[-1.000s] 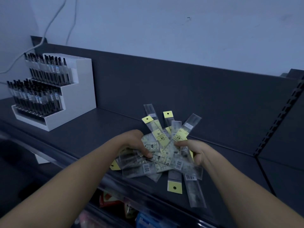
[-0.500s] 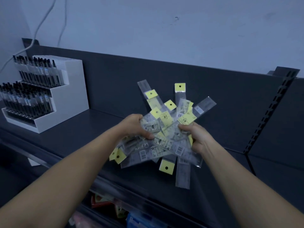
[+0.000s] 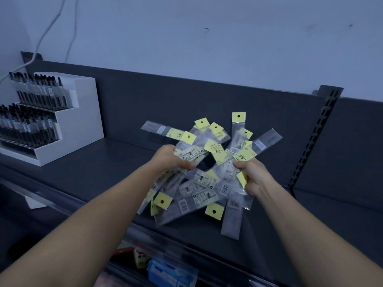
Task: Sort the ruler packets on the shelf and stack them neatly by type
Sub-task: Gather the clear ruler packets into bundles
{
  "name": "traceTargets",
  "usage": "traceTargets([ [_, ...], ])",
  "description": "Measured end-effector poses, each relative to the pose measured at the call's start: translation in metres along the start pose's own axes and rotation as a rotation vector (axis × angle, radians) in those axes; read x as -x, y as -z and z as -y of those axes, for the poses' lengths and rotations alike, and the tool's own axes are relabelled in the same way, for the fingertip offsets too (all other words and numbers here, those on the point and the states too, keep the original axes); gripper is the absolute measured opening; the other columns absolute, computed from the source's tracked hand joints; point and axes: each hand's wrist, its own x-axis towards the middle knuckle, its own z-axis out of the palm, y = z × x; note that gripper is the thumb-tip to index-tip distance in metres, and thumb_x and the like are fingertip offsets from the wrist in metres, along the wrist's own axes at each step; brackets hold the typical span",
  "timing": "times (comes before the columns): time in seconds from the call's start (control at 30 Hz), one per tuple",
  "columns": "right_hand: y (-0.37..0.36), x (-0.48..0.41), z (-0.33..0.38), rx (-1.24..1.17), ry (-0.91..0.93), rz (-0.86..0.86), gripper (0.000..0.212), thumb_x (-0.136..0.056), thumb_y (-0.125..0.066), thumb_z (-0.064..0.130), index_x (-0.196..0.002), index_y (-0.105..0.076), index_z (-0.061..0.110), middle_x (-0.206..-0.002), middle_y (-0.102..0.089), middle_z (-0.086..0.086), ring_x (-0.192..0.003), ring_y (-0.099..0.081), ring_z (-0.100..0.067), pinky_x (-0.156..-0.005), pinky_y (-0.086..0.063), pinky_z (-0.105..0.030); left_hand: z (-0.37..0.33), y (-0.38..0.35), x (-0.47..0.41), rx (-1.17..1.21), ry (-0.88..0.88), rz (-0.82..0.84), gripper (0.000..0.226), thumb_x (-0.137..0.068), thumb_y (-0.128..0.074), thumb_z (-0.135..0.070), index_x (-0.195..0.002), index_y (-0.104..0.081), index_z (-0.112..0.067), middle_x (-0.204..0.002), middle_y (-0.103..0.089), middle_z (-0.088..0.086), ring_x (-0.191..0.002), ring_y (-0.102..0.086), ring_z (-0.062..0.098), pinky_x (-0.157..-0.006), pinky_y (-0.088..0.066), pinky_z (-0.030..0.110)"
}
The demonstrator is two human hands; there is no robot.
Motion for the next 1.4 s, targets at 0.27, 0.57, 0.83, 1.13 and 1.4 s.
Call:
traceTargets([
  [0.27, 0.012, 0.004, -0.003, -0.02, -0.032, -0.04, 0.027, -0.088, -0.059, -0.006, -0.109, -0.053, 0.009, -0.099, -0.07, -0.014, -0.093, -0.068, -0.032, -0.08, -0.057, -0.05, 0.0, 0.0, 0.003, 0.062, -0.001, 0.075, 0.076, -0.052, -0.089, -0.028, -0.114, -0.056, -0.001, -0.105, -0.068, 0.016, -0.09, -0.066, 0.027, -0.076, -0.054, 0.035],
  [0.57, 0.009, 0.017, -0.014, -0.033, -0.051, -0.091, 0.029, -0.088, -0.056, -0.009, -0.112, -0.054, 0.007, -0.094, -0.067, -0.013, -0.086, -0.066, -0.03, -0.079, -0.056, -0.047, 0.017, -0.01, -0.02, -0.291, -0.07, 0.078, 0.051, -0.055, -0.09, -0.044, -0.089, -0.061, -0.019, -0.091, -0.07, 0.0, -0.09, -0.065, 0.023, -0.087, -0.053, 0.042],
  [0.83, 0.001, 0.008, -0.036, 0.107, -0.194, -0.171, 0.011, -0.087, -0.059, -0.006, -0.092, -0.058, 0.003, -0.106, -0.062, -0.018, -0.098, -0.063, -0.034, -0.076, -0.056, -0.045, 0.042, 0.005, -0.021, -0.751, 0.152, 0.037, 0.102, -0.067, -0.074, -0.064, -0.147, -0.03, -0.02, -0.153, -0.019, 0.013, -0.141, -0.016, 0.035, -0.109, -0.021, 0.052],
  [1.13, -0.015, -0.004, -0.05, 0.195, -0.229, -0.212, 0.015, -0.082, -0.064, -0.007, -0.074, -0.056, 0.002, -0.104, -0.063, -0.016, -0.091, -0.061, -0.03, -0.074, -0.047, -0.039, 0.04, 0.006, -0.026, -0.655, 0.139, 0.101, 0.075, -0.074, -0.081, -0.036, -0.131, -0.042, -0.006, -0.128, -0.049, 0.013, -0.11, -0.054, 0.028, -0.087, -0.049, 0.037],
  [1.4, -0.028, -0.001, -0.05, 0.154, -0.267, -0.149, 0.01, -0.082, -0.059, -0.009, -0.074, -0.059, -0.002, -0.115, -0.048, -0.015, -0.119, -0.048, -0.039, -0.098, -0.045, -0.059, 0.029, -0.006, -0.021, -0.591, 0.094, 0.199, 0.049, -0.075, -0.082, -0.027, -0.105, -0.047, -0.01, -0.108, -0.052, 0.005, -0.096, -0.052, 0.023, -0.078, -0.045, 0.033],
])
